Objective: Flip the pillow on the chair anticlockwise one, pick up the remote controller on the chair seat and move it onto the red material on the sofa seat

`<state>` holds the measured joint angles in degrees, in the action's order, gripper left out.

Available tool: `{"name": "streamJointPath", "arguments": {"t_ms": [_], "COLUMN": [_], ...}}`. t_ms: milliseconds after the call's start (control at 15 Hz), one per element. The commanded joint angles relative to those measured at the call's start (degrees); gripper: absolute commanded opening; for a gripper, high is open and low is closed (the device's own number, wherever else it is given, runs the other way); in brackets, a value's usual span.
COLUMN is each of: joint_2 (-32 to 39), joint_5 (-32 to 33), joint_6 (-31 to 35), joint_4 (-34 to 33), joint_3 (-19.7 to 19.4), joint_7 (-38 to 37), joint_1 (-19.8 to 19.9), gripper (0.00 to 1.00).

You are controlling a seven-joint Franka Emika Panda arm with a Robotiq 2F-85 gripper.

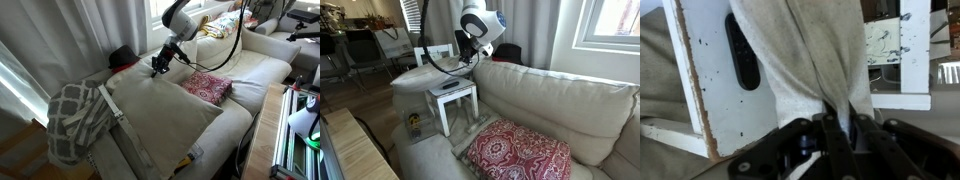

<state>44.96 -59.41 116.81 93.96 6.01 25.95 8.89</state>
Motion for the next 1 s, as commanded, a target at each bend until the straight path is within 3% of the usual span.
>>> {"name": "streamJointPath", "arguments": {"t_ms": [0, 333, 933], "joint_2": [-6.92, -12.87, -18.73], "joint_5": [-1.65, -3.10, -2.53], "joint_6": [1.45, 1.52, 9.42], "joint_4": [5.24, 7.55, 8.84], "joint_3": [0.23, 0.66, 0.29], "joint_7": [-2.85, -9.62, -21.44], "joint_1": [-2.78, -6.26, -12.17], "gripper": [0.03, 0.03, 0.03]}}
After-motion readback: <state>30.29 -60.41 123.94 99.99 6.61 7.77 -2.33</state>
